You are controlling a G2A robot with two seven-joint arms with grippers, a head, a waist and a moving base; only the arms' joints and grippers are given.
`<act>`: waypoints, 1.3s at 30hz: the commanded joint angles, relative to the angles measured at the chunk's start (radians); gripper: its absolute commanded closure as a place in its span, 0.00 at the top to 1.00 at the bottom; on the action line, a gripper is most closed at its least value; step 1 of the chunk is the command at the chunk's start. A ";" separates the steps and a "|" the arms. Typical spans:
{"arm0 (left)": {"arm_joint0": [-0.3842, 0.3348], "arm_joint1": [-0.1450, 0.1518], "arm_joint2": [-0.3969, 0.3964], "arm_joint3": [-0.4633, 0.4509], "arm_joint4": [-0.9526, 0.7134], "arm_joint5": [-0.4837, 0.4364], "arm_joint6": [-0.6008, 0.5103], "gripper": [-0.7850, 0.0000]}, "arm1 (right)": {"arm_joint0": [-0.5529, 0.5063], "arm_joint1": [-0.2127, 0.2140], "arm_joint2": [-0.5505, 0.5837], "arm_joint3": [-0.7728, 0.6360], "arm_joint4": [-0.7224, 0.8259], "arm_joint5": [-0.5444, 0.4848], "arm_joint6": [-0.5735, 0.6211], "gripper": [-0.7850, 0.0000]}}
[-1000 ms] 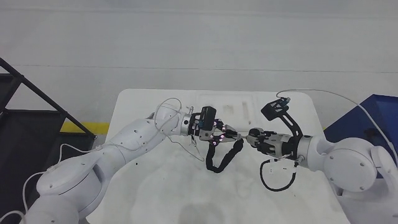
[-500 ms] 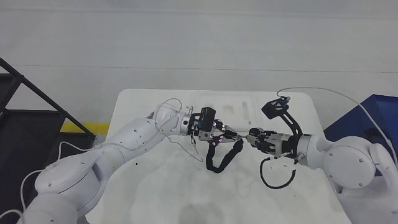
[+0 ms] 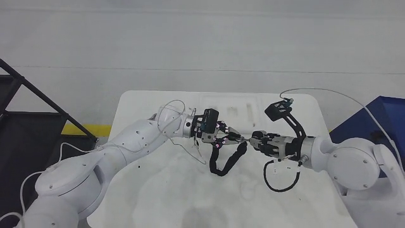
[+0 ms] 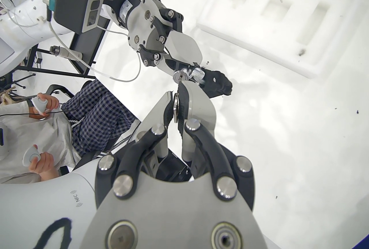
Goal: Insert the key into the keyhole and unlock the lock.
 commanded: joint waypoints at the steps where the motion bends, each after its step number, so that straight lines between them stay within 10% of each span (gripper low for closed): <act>1: -0.002 0.000 0.004 0.000 0.000 0.001 0.001 0.00 | 0.002 0.000 -0.002 0.002 0.004 0.000 -0.003 0.00; 39: -0.011 -0.001 0.005 -0.002 0.006 0.003 0.003 0.00 | 0.066 0.002 -0.078 0.025 -0.024 0.087 -0.018 0.00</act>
